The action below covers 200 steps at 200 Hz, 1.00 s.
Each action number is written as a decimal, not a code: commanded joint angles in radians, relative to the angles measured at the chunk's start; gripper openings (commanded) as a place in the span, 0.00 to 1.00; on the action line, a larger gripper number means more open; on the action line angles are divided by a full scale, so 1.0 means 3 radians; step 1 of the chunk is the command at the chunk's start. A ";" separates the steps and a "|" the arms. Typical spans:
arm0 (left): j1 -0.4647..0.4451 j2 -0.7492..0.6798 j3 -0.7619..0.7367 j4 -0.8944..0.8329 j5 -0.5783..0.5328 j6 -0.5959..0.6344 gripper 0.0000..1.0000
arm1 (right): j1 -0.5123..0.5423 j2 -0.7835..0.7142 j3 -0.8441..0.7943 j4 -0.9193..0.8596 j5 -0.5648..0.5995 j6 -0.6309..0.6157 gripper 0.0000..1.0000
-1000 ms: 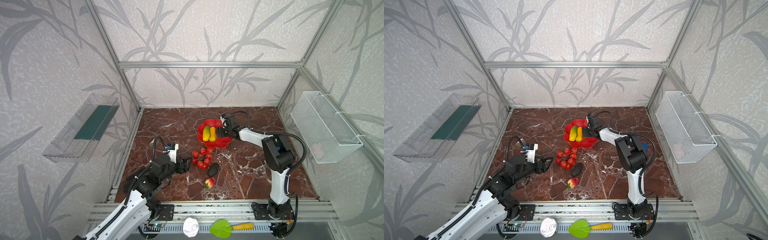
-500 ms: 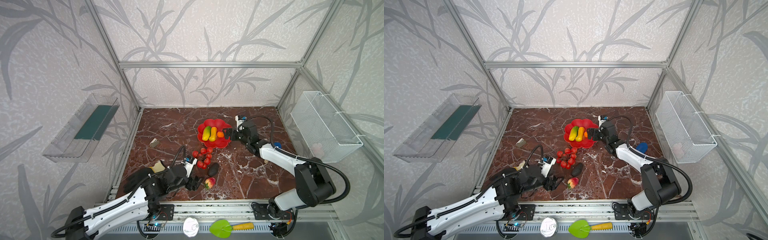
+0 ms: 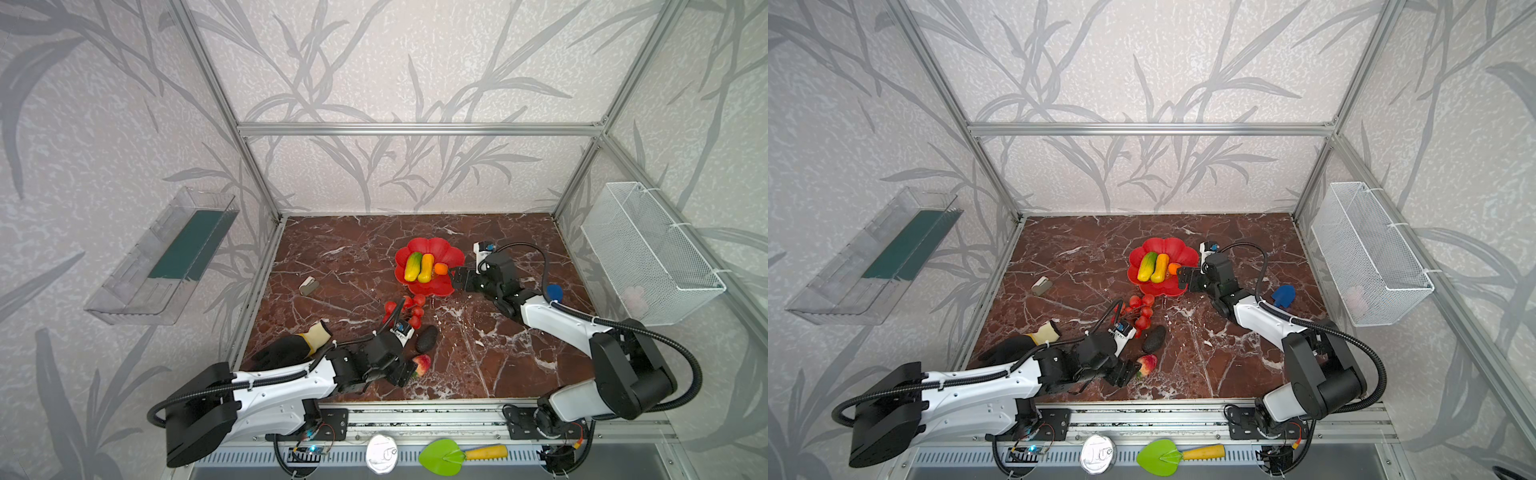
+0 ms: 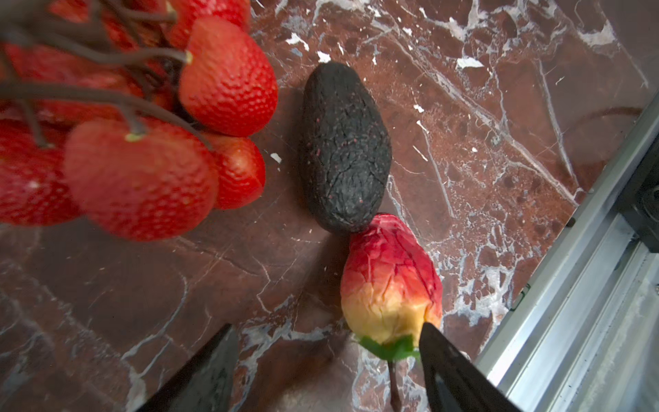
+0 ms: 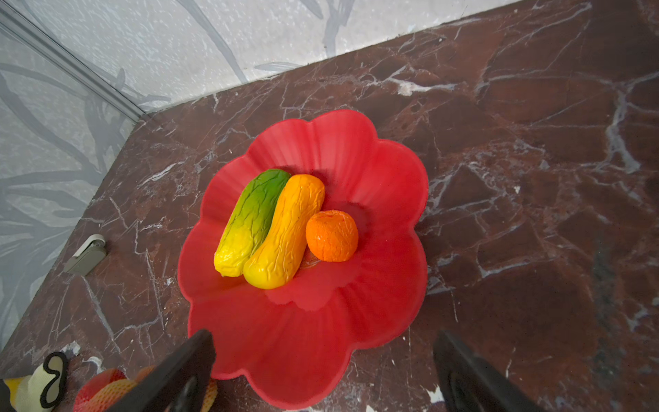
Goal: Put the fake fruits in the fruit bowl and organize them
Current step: 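Grasp the red-yellow fruit near the avocado with the left gripper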
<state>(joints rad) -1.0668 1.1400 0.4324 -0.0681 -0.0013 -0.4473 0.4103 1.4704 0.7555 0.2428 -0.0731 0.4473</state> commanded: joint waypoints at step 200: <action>-0.0024 0.0766 0.0402 0.0292 0.0596 0.0017 0.53 | -0.0056 -0.0111 -0.0134 0.0082 -0.0035 0.0058 0.96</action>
<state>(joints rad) -1.0687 1.4025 0.5240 0.0525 0.1894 -0.4393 0.3996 1.4361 0.7238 0.2424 -0.0719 0.4522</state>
